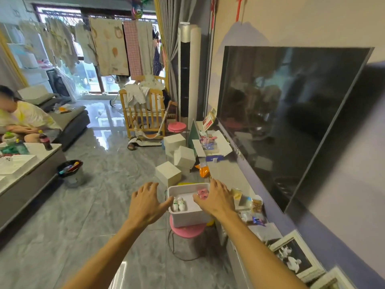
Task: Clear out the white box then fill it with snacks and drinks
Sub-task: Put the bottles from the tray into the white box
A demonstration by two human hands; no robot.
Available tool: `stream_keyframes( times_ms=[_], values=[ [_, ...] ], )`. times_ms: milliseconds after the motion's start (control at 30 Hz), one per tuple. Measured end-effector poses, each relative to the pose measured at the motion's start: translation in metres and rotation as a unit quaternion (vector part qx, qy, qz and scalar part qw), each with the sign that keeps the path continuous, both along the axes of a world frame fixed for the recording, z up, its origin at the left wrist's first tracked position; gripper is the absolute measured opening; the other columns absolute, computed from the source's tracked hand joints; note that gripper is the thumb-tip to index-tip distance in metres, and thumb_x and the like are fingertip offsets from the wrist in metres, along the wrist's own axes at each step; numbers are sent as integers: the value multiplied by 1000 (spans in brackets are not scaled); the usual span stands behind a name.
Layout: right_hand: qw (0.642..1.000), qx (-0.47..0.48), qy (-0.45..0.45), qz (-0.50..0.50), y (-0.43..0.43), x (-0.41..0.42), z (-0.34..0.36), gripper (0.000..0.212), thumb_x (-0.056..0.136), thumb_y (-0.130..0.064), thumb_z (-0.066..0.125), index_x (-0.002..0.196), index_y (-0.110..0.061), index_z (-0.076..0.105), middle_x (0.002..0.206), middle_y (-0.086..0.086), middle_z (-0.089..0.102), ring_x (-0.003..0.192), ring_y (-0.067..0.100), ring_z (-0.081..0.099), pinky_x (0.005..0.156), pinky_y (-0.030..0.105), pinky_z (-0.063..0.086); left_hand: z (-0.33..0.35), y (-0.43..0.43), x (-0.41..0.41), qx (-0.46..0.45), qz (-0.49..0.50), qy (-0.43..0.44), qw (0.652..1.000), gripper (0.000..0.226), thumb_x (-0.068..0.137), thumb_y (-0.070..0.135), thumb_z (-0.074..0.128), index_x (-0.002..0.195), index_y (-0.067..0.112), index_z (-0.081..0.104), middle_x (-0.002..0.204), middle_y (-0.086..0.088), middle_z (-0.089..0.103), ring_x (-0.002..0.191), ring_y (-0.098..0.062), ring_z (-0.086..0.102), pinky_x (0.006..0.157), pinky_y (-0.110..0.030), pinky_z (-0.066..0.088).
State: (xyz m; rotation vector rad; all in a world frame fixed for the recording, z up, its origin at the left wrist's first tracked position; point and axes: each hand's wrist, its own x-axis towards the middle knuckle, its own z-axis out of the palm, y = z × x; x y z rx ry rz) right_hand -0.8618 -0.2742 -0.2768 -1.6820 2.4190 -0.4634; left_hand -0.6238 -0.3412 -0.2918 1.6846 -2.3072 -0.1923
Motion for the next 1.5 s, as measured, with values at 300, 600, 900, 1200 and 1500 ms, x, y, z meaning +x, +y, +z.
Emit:
stream_keyframes(
  times_ms=[300, 600, 900, 1200, 1500],
  values=[
    [999, 45, -15, 17, -134, -51, -38, 113, 85, -85, 48, 166, -12, 19, 167, 15, 34, 150, 36, 39, 120, 50, 39, -27, -124, -52, 23, 14, -24, 999, 100, 83, 92, 31, 152, 22, 48, 155, -4, 51, 139, -25, 50, 116, -51, 38],
    [994, 105, -33, 23, -276, -69, -106, 106, 84, -85, 49, 161, -15, 29, 160, 13, 45, 143, 33, 48, 114, 48, 43, -87, -265, -88, 97, 11, -21, 995, 97, 86, 89, 34, 154, 21, 46, 156, -7, 49, 138, -27, 51, 116, -53, 37],
    [975, 219, -46, 5, -405, -87, -200, 99, 87, -79, 53, 155, -9, 36, 155, 16, 49, 141, 37, 47, 111, 49, 45, -190, -390, -115, 238, 37, -5, 971, 97, 80, 89, 46, 152, 23, 43, 147, -8, 54, 125, -32, 60, 100, -49, 53],
    [910, 353, -4, 216, -456, -118, -373, 68, 94, -52, 56, 148, -12, 45, 142, 16, 54, 129, 37, 53, 101, 49, 50, -358, -446, -147, 320, -105, -179, 925, 68, 88, 52, 69, 148, 25, 49, 143, -7, 53, 129, -32, 55, 111, -48, 43],
    [804, 290, 33, 518, -492, -135, -550, 70, 83, 6, 70, 149, -12, 53, 162, 15, 41, 148, 37, 40, 110, 49, 45, -518, -475, -159, 242, -329, -340, 847, 50, 83, 35, 79, 132, 34, 68, 141, -6, 62, 131, -32, 58, 113, -48, 44]
  ],
)
